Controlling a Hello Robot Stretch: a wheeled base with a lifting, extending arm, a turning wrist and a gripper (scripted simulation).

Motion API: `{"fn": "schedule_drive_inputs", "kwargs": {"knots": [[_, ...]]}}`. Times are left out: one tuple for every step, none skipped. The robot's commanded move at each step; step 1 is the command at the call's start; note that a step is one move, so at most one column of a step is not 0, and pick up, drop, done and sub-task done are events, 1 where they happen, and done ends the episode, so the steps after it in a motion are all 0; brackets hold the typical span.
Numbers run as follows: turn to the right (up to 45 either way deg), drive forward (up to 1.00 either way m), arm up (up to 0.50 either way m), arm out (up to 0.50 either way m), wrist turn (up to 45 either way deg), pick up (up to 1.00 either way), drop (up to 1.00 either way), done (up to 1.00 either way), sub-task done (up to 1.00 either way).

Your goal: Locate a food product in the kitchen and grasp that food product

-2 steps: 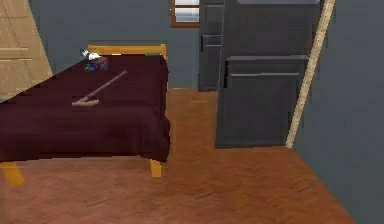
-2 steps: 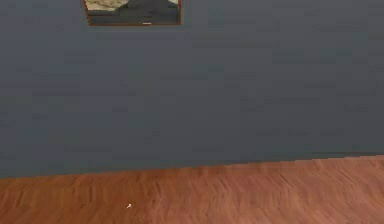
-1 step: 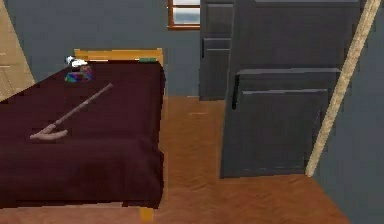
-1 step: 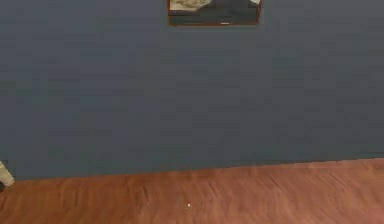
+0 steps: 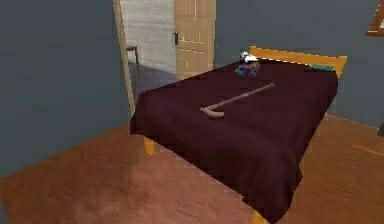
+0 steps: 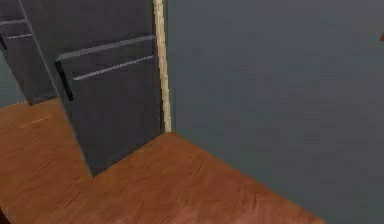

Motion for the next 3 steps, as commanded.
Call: {"fn": "schedule_drive_inputs", "kwargs": {"knots": [[0.0,0.35,0.00,0.00,0.0,0.00,0.00,0.00,0.00],[-42.0,0.00,0.00,0.00,0.0,0.00,0.00,0.00,0.00],[0.0,1.00,0.00,0.00,0.0,0.00,0.00,0.00,0.00]]}}
